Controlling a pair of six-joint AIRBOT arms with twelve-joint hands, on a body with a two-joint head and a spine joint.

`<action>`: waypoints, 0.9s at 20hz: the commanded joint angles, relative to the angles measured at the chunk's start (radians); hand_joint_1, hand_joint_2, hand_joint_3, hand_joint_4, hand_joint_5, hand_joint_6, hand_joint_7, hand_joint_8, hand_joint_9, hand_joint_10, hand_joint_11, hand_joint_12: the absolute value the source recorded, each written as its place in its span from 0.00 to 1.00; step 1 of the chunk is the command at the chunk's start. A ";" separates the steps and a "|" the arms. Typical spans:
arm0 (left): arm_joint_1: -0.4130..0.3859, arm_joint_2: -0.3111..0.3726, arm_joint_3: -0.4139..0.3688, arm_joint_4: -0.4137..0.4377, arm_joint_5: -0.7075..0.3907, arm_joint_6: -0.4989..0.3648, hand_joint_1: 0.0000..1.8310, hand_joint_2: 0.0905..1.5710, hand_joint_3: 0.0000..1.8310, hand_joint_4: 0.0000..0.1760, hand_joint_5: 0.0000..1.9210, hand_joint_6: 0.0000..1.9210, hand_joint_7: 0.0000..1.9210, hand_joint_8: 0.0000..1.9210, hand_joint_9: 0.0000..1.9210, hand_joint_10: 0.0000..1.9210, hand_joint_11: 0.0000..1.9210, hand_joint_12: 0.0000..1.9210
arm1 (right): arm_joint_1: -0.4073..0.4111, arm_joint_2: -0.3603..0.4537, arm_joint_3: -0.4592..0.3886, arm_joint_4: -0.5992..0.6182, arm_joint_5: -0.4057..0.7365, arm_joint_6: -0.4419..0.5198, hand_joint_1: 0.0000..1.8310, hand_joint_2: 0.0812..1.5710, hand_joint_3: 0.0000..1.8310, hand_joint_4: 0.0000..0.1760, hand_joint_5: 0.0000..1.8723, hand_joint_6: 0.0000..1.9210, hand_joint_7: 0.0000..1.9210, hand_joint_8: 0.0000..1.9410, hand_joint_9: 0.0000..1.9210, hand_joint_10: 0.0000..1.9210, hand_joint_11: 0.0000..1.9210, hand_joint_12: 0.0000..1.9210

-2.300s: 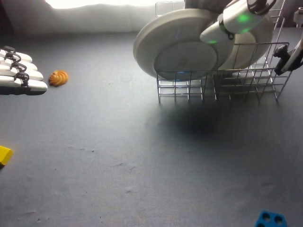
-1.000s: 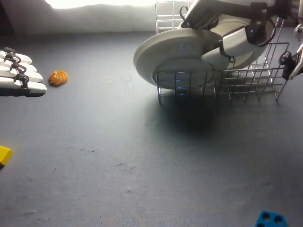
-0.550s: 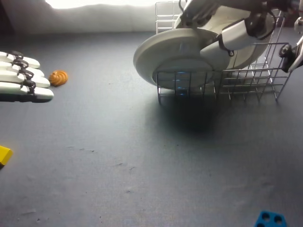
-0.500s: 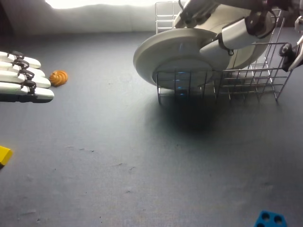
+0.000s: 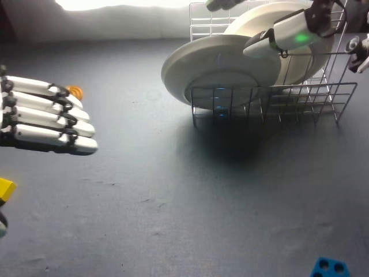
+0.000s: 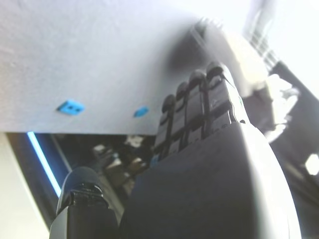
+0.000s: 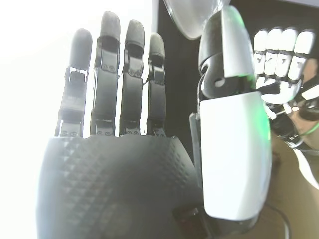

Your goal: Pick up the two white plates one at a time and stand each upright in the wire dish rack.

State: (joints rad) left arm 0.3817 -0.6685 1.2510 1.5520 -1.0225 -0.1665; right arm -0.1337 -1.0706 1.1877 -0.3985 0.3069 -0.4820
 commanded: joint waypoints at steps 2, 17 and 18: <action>-0.032 0.015 -0.016 -0.079 -0.025 -0.017 0.00 0.62 0.00 0.00 0.02 0.00 0.02 0.01 0.02 0.00 0.00 0.05 | 0.019 0.030 -0.032 0.001 0.170 -0.065 0.60 0.62 0.00 0.00 0.35 0.00 0.37 0.00 0.38 0.00 0.07 0.70; -0.072 0.005 -0.082 0.009 -0.019 -0.050 0.00 0.63 0.00 0.00 0.02 0.00 0.02 0.00 0.01 0.00 0.00 0.02 | -0.049 0.309 -0.152 -0.178 0.418 -0.011 0.58 0.63 0.00 0.00 0.31 0.00 0.34 0.00 0.34 0.00 0.02 0.71; -0.072 0.006 -0.090 0.017 -0.019 -0.050 0.00 0.63 0.00 0.00 0.02 0.01 0.02 0.00 0.01 0.00 0.00 0.00 | -0.049 0.328 -0.164 -0.180 0.417 -0.010 0.60 0.62 0.00 0.00 0.32 0.01 0.34 0.00 0.35 0.01 0.04 0.69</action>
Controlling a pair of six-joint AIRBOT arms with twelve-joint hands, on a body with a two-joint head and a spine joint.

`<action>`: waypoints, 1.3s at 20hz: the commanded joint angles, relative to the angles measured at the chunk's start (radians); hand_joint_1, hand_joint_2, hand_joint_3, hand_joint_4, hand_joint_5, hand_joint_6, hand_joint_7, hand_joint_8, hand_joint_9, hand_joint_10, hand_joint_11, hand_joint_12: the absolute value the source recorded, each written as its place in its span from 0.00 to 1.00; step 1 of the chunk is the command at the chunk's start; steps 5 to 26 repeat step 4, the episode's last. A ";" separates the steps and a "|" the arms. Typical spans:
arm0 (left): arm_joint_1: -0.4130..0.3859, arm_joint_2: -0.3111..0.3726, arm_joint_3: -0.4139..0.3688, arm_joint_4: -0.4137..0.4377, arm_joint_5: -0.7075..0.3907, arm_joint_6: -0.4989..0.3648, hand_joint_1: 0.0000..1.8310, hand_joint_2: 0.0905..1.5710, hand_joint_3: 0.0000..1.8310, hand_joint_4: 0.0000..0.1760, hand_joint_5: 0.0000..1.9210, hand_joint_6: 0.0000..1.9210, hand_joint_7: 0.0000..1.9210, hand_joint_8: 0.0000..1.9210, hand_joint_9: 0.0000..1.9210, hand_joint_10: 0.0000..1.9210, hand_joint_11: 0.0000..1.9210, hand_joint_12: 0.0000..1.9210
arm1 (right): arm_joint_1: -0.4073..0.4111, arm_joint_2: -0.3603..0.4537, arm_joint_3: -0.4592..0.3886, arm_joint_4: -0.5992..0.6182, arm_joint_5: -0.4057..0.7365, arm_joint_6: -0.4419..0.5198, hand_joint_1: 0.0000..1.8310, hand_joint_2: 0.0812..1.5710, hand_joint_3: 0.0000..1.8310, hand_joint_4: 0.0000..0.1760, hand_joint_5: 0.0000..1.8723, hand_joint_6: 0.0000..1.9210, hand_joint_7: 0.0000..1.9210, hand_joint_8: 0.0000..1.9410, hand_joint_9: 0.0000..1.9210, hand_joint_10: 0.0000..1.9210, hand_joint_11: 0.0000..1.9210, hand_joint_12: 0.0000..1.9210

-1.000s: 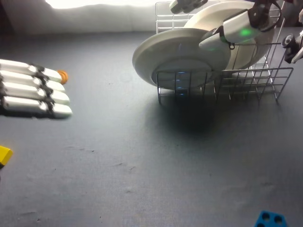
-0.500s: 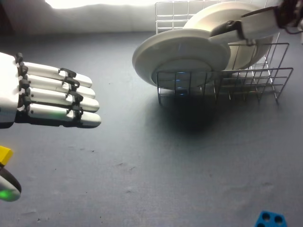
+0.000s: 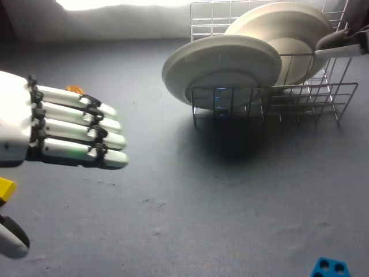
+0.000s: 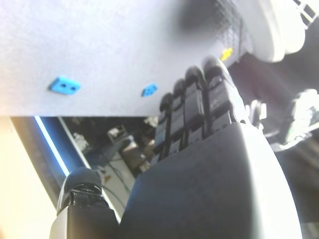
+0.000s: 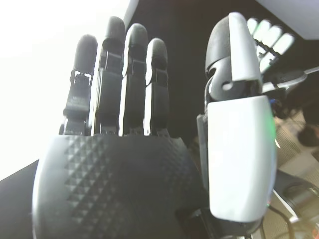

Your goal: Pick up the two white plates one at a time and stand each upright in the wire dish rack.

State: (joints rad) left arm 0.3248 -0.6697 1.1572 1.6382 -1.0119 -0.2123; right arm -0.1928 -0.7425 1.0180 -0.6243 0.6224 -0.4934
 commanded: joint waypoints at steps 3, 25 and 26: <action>-0.015 0.007 -0.002 -0.061 -0.028 -0.007 0.00 0.63 0.00 0.00 0.07 0.00 0.09 0.00 0.08 0.00 0.00 0.21 | 0.009 0.024 -0.008 -0.012 0.113 0.041 0.57 0.63 0.00 0.00 0.32 0.01 0.35 0.01 0.35 0.01 0.05 0.68; -0.015 0.006 -0.002 -0.062 -0.027 -0.007 0.00 0.63 0.00 0.00 0.08 0.00 0.09 0.00 0.09 0.00 0.00 0.23 | 0.006 0.024 -0.008 -0.028 0.113 0.061 0.55 0.66 0.01 0.00 0.32 0.00 0.35 0.00 0.34 0.00 0.04 0.68; -0.015 0.006 -0.002 -0.062 -0.027 -0.007 0.00 0.63 0.00 0.00 0.08 0.00 0.09 0.00 0.09 0.00 0.00 0.23 | 0.006 0.024 -0.008 -0.028 0.113 0.061 0.55 0.66 0.01 0.00 0.32 0.00 0.35 0.00 0.34 0.00 0.04 0.68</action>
